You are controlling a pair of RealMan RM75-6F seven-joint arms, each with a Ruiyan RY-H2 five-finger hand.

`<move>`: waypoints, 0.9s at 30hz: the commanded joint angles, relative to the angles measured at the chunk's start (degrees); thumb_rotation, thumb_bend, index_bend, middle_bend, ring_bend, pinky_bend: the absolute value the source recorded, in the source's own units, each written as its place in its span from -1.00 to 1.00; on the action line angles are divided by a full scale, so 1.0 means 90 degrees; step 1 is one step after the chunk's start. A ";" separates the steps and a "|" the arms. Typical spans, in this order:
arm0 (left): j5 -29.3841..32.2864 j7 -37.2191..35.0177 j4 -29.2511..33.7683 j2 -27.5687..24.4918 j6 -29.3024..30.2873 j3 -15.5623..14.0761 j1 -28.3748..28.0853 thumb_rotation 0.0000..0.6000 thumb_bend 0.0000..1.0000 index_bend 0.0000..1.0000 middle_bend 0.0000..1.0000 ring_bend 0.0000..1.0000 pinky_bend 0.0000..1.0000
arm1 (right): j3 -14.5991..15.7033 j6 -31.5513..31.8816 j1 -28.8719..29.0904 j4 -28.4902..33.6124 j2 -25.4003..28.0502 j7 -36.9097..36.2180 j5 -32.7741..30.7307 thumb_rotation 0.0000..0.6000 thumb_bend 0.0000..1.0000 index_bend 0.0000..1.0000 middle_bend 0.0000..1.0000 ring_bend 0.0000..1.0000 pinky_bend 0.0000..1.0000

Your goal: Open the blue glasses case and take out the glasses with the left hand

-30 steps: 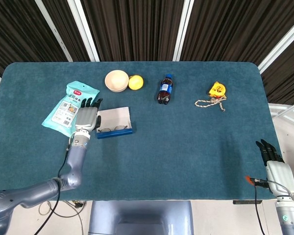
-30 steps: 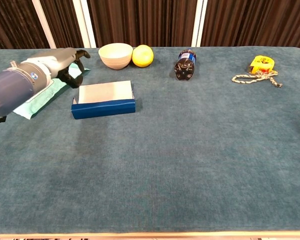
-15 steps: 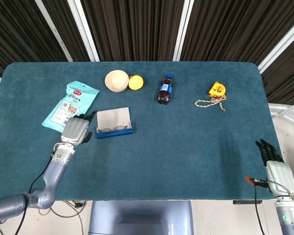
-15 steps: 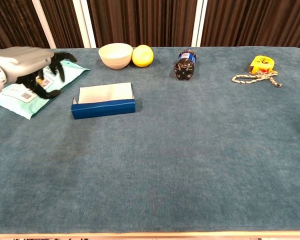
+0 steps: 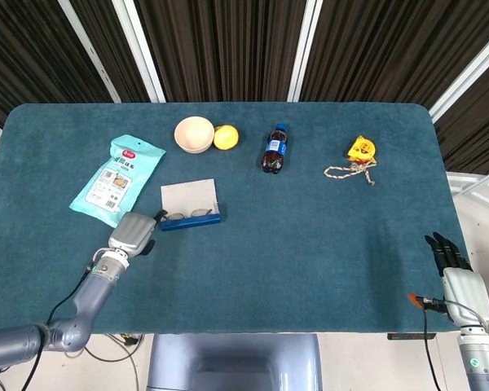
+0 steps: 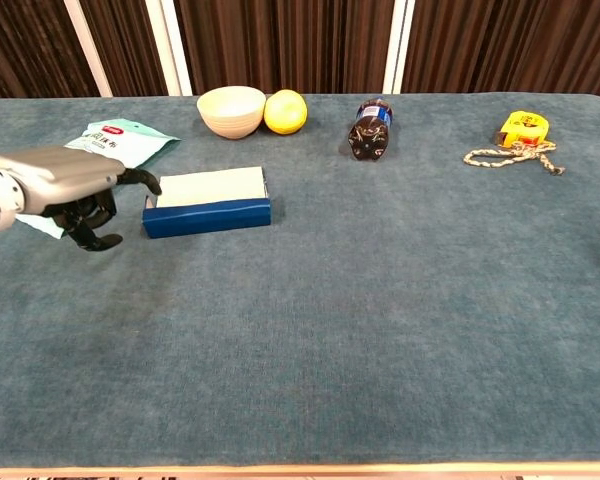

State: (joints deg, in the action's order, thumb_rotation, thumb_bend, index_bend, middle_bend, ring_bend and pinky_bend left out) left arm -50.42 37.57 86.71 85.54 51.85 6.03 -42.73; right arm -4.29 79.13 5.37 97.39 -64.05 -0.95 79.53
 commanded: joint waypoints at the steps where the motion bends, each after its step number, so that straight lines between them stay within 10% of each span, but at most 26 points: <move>1: 0.0187 0.0118 -0.0036 0.0093 -0.0067 -0.0021 -0.0106 1.00 -0.25 -0.66 0.67 0.47 0.66 | 0.0000 0.0003 -0.0001 0.0003 0.0003 -0.0001 0.0001 1.00 -0.73 -1.00 -1.00 -1.00 -0.58; 27: 0.0363 0.0189 0.1078 -0.0192 -0.0319 -0.0331 -0.0390 1.00 -0.25 -0.33 0.75 0.55 0.70 | 0.0010 0.0003 0.0000 0.0011 -0.0006 0.0012 0.0022 1.00 -0.73 -1.00 -1.00 -1.00 -0.58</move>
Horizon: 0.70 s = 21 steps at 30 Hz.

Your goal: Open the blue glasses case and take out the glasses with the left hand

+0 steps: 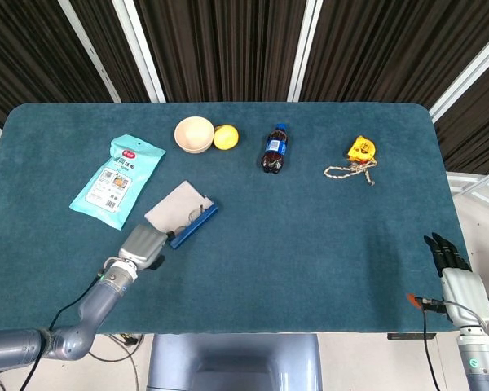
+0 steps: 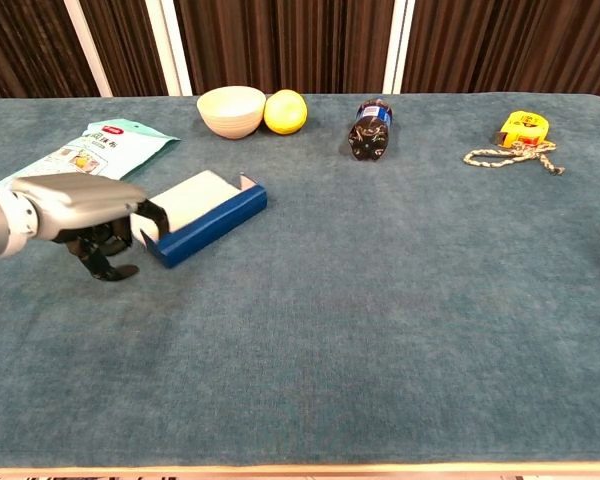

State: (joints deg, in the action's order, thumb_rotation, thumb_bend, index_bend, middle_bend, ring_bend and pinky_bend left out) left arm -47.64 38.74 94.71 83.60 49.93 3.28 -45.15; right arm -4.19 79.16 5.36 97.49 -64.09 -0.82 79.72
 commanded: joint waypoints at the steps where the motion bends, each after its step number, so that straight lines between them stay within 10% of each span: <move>1: 0.0067 0.0064 0.0214 0.0035 -0.0114 -0.0025 -0.0137 1.00 -0.25 -0.34 0.75 0.55 0.70 | -0.0001 0.0000 0.0001 -0.0001 -0.0002 -0.0003 0.0001 1.00 -0.73 -1.00 -1.00 -1.00 -0.58; 21: -0.0183 -0.0362 0.0546 0.0488 0.0242 0.0478 -0.0490 1.00 -0.25 -0.77 0.77 0.57 0.74 | 0.0003 -0.0028 0.0005 0.0009 0.0023 -0.0073 0.0003 1.00 -0.73 -1.00 -1.00 -1.00 -0.58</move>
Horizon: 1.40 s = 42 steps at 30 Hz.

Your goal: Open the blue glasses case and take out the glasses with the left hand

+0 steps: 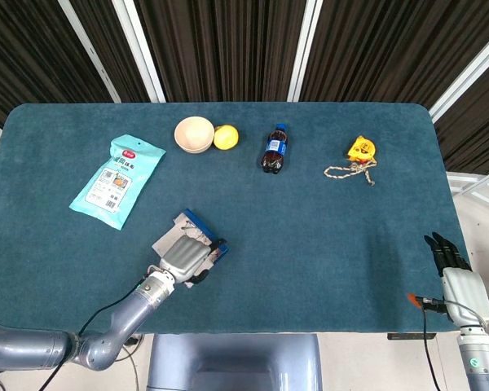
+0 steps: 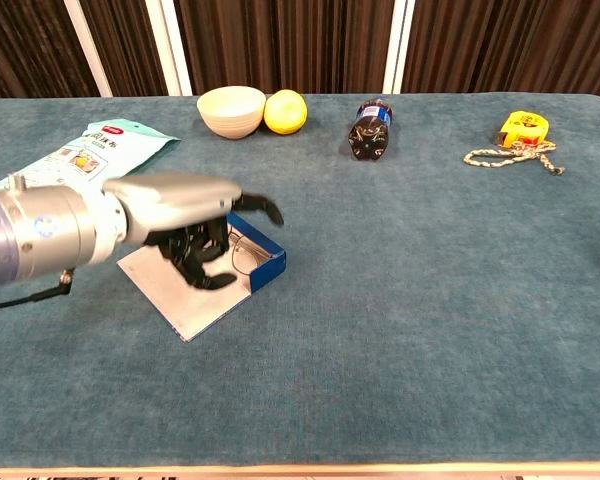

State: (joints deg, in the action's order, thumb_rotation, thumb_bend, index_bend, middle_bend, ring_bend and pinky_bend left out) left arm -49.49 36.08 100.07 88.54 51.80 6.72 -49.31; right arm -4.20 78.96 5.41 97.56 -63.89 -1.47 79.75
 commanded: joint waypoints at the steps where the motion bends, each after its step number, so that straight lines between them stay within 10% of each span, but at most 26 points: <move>1: 0.0050 -0.0091 -0.0087 -0.0084 0.0039 0.0140 -0.0049 1.00 -0.25 -0.77 0.78 0.58 0.75 | 0.0004 -0.0008 0.0001 0.0002 0.0002 0.0000 -0.0002 1.00 -0.73 -1.00 -1.00 -1.00 -0.58; 22: 0.2346 0.1108 -0.1673 0.0261 -0.0365 -0.0041 -0.1093 1.00 -0.25 -0.76 0.88 0.67 0.83 | -0.0012 -0.0048 0.0005 0.0034 0.0008 0.0039 -0.0094 1.00 -0.73 -1.00 -1.00 -1.00 -0.58; 42: 0.2381 0.0824 -0.1065 -0.0532 -0.0003 -0.0599 -0.0707 1.00 -0.25 -0.43 0.91 0.70 0.84 | 0.0010 -0.0031 -0.0005 0.0079 0.0012 0.0063 -0.0058 1.00 -0.73 -1.00 -1.00 -1.00 -0.58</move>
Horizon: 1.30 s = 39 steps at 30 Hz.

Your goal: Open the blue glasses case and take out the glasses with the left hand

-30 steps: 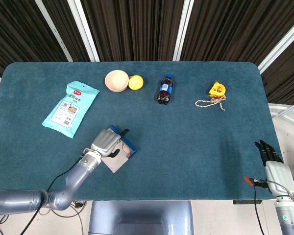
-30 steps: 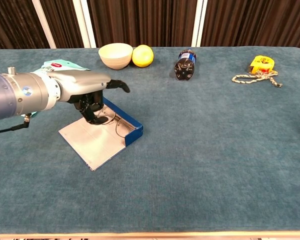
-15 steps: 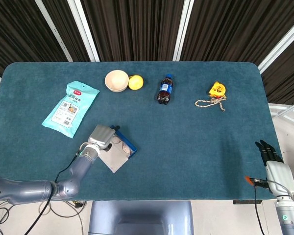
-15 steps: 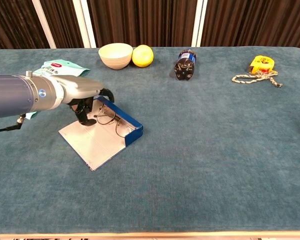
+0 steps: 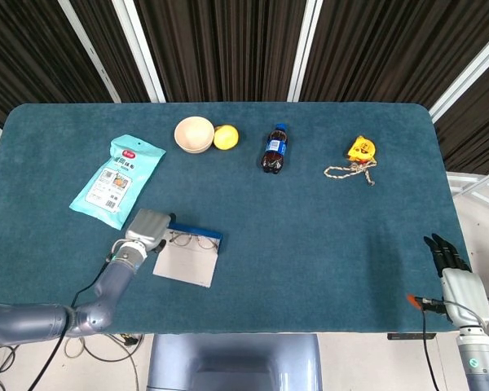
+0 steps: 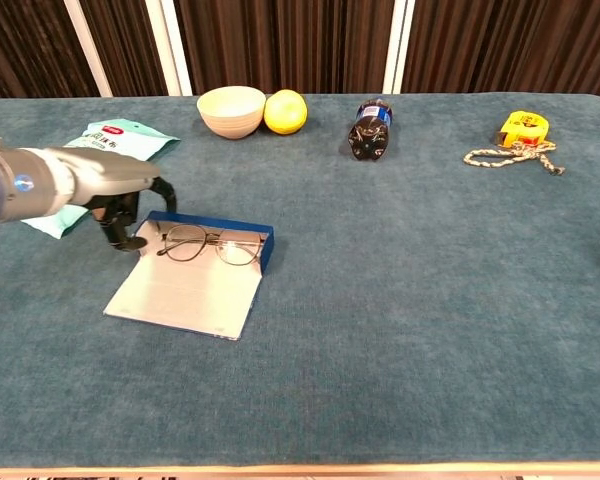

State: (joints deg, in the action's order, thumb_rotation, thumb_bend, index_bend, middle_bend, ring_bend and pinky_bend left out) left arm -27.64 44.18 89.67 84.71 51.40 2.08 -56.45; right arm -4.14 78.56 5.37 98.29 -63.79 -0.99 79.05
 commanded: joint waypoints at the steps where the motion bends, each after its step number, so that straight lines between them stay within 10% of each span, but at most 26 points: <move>1: -0.0056 -0.0097 0.0111 -0.0130 0.0052 -0.0097 0.0107 1.00 -0.25 -0.42 0.91 0.70 0.84 | 0.0004 0.0017 -0.0002 -0.0001 -0.0001 0.0010 0.0027 1.00 -0.73 -1.00 -1.00 -1.00 -0.58; 39: -0.0746 -0.0386 -0.0266 0.0643 0.0582 0.0349 0.0133 1.00 -0.27 -0.16 1.00 0.79 0.90 | -0.0008 0.0011 -0.0001 -0.0002 0.0001 -0.0046 0.0013 1.00 -0.73 -1.00 -1.00 -1.00 -0.58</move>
State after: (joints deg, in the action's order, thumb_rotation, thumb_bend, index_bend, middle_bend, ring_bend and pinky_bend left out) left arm -34.38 40.67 87.31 90.45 56.67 5.20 -55.21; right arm -4.21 78.66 5.36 98.27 -63.78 -1.41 79.16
